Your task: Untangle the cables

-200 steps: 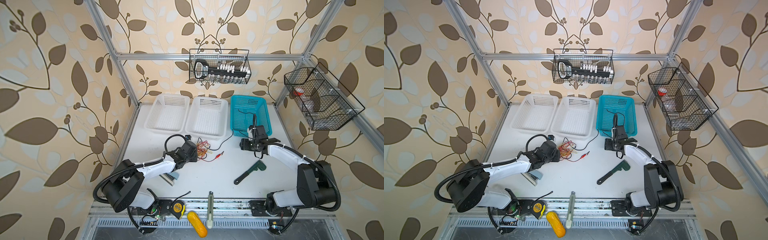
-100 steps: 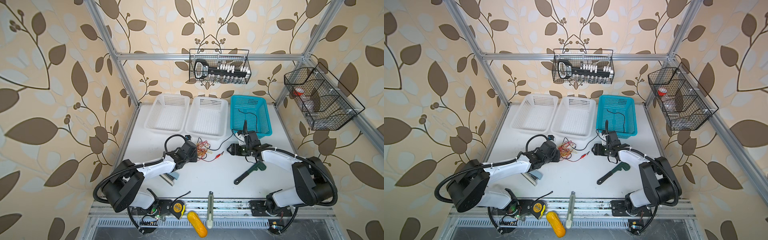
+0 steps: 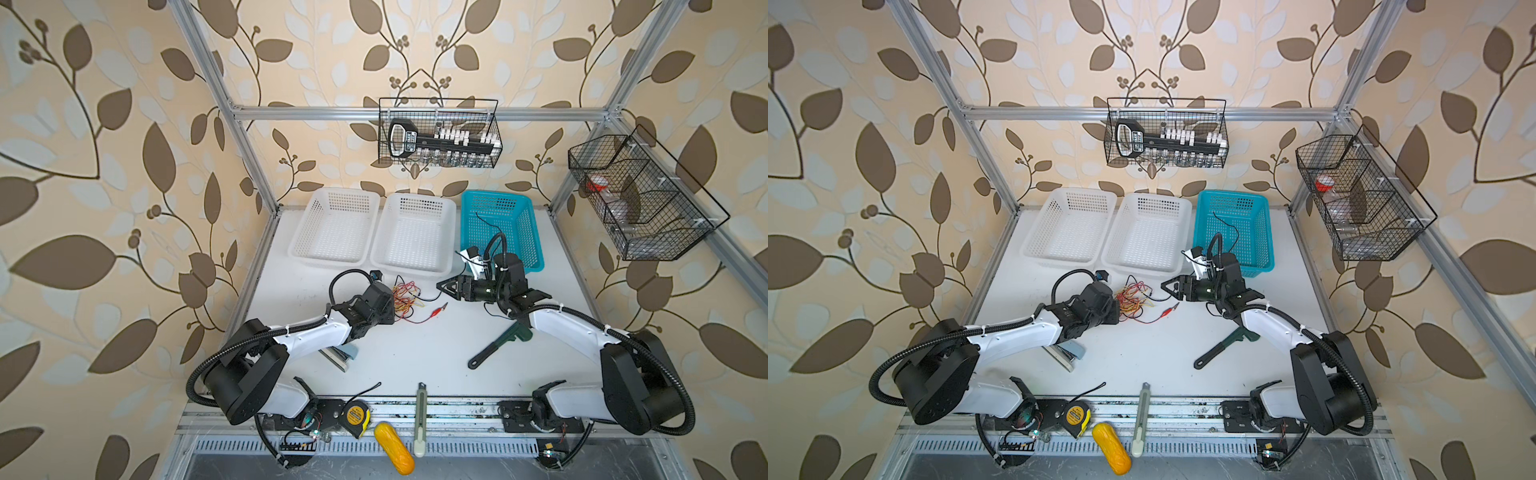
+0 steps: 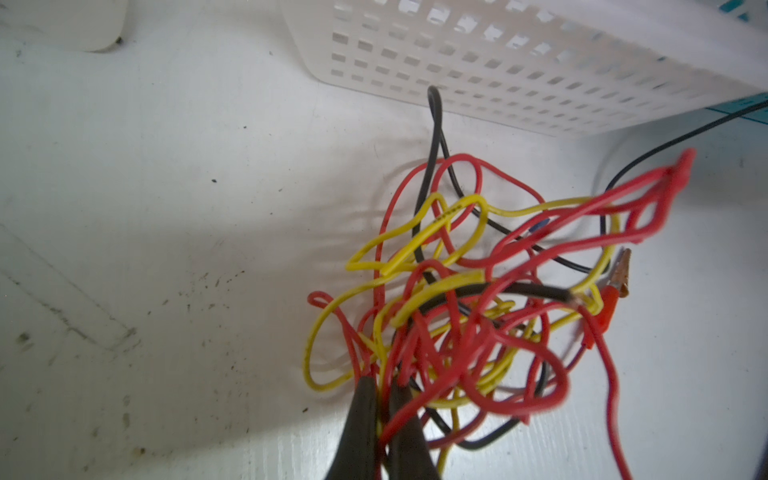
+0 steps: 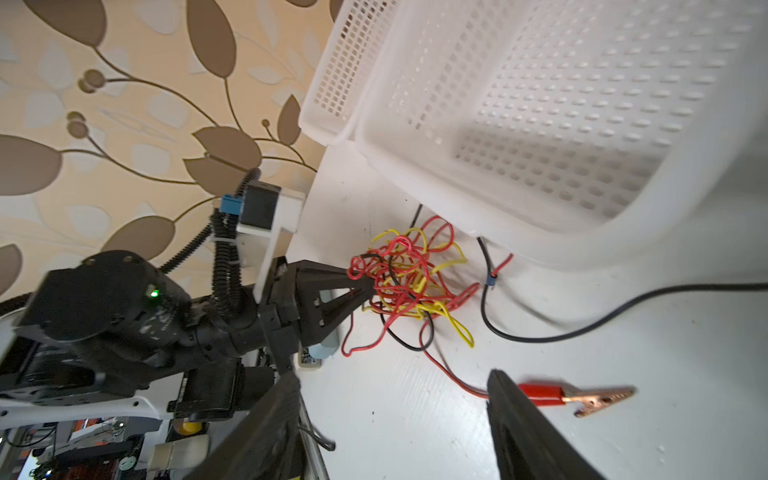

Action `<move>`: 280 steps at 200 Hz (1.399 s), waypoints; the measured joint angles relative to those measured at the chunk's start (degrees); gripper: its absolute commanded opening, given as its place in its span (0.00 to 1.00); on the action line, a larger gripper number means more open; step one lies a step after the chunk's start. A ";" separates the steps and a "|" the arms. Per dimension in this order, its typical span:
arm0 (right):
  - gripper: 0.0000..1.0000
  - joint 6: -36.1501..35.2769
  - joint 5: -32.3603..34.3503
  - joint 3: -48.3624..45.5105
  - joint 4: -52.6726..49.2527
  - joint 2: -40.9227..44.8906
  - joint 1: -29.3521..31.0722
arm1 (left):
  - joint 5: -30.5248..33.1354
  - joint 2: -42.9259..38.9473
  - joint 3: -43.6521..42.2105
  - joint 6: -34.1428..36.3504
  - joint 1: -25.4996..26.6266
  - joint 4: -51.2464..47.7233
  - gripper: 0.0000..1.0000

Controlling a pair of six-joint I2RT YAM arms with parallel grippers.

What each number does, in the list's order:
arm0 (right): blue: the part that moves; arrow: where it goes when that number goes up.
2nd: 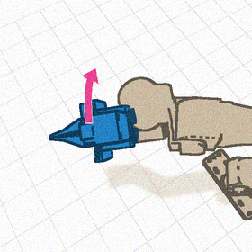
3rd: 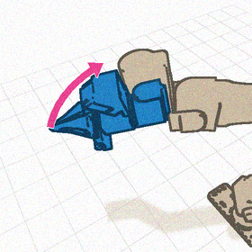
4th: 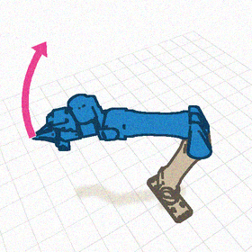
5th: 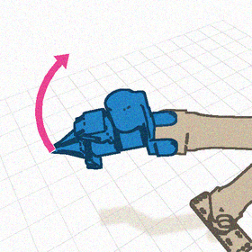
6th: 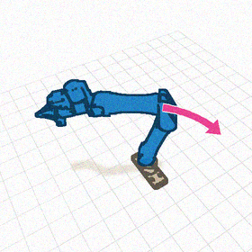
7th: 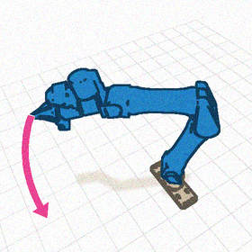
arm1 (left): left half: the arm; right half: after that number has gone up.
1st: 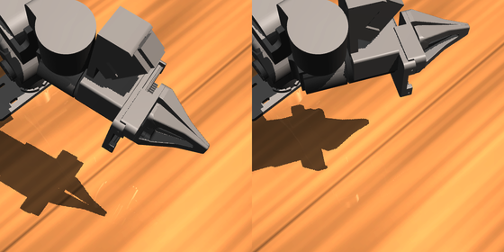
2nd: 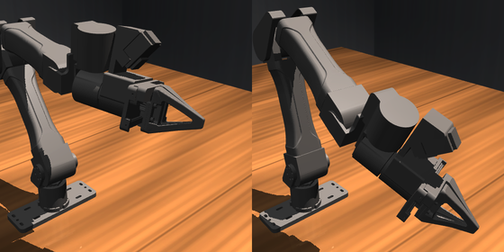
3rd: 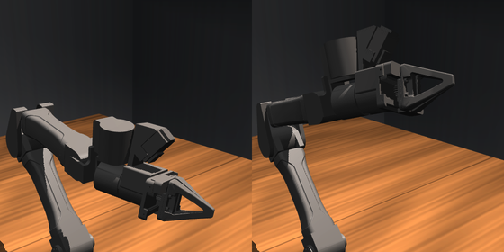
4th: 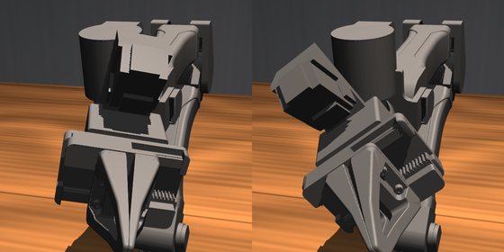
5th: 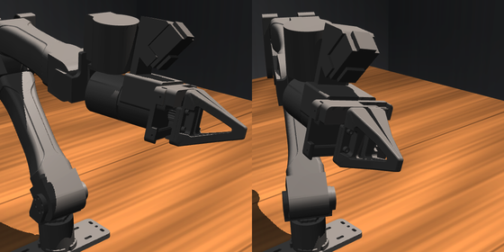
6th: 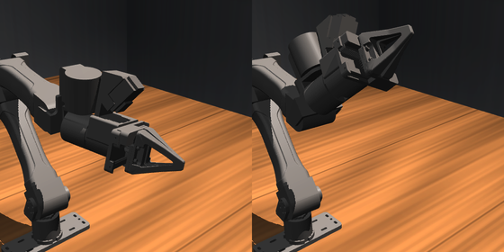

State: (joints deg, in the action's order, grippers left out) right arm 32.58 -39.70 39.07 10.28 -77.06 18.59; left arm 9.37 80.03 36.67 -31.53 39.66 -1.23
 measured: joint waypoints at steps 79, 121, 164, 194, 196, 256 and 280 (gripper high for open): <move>0.70 -4.90 12.33 11.67 -14.03 3.04 -13.20 | 0.02 -0.04 0.00 0.00 0.00 -0.04 0.00; 0.70 -9.11 22.12 27.28 -21.11 -6.10 -17.70 | 0.00 -0.02 0.00 0.00 0.00 0.00 0.00; 0.71 -15.72 40.06 39.67 -32.06 -20.61 -16.44 | 0.02 -0.04 -0.02 0.00 0.00 0.02 0.00; 0.71 -17.73 47.06 38.91 -37.00 -24.17 -16.13 | 0.02 -0.02 -0.02 0.00 0.00 0.02 0.00; 0.71 -17.84 47.25 38.73 -37.16 -24.17 -16.13 | 0.02 -0.04 -0.02 0.00 0.00 0.00 0.00; 0.70 -18.73 44.02 28.98 -34.56 -10.97 -13.77 | 0.02 -0.04 -0.02 0.00 0.00 0.04 0.00; 0.69 -18.43 42.01 24.28 -31.61 -3.26 -8.33 | 0.00 -0.33 -0.39 0.04 0.00 0.44 0.00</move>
State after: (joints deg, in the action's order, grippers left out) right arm 14.15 2.31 63.35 -21.32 -80.31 10.26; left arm 9.37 79.70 36.27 -31.48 39.66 -0.80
